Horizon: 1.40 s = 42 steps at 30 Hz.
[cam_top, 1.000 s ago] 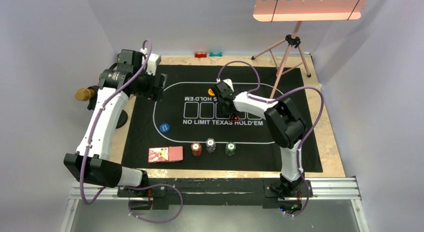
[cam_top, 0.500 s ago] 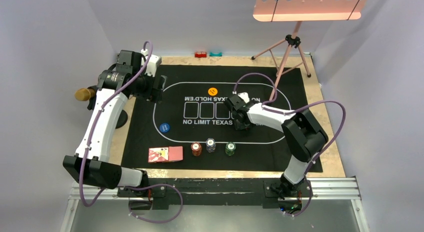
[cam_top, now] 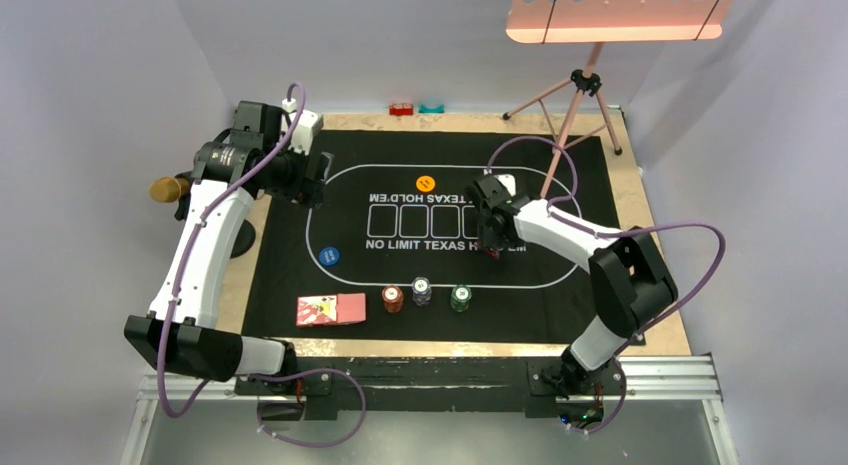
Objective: Distribute texas hold em gaming equipment
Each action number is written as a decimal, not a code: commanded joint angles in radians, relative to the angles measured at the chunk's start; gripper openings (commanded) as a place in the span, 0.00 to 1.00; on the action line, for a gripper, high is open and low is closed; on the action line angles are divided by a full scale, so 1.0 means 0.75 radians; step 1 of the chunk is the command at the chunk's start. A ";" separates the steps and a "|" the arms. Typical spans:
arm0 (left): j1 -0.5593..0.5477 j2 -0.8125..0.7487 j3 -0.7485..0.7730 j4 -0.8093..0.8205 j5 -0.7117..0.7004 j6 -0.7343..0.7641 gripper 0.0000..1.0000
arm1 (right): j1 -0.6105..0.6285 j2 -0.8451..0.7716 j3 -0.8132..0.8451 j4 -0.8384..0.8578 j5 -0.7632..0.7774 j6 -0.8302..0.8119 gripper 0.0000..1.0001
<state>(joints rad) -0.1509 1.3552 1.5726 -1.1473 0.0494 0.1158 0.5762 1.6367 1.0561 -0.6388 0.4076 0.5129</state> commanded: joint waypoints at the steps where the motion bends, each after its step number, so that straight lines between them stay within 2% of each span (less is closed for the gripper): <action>1: 0.009 -0.038 0.000 -0.005 0.007 0.011 1.00 | 0.007 0.047 0.170 0.071 -0.056 -0.030 0.58; 10: 0.009 -0.039 0.000 0.000 -0.008 0.011 1.00 | 0.006 0.267 0.252 0.079 -0.017 0.018 0.58; 24: 0.009 -0.047 -0.010 0.008 -0.015 0.011 1.00 | -0.004 0.260 0.176 0.042 0.073 0.068 0.54; 33: 0.009 -0.069 -0.025 0.016 -0.027 0.021 1.00 | -0.003 0.329 0.344 -0.031 0.179 0.062 0.60; 42: 0.009 -0.079 -0.031 0.019 -0.027 0.020 1.00 | 0.008 0.402 0.379 -0.037 0.172 0.068 0.63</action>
<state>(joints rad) -0.1509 1.3224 1.5547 -1.1461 0.0383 0.1165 0.5777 1.9335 1.3266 -0.6415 0.5114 0.5423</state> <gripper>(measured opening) 0.995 0.626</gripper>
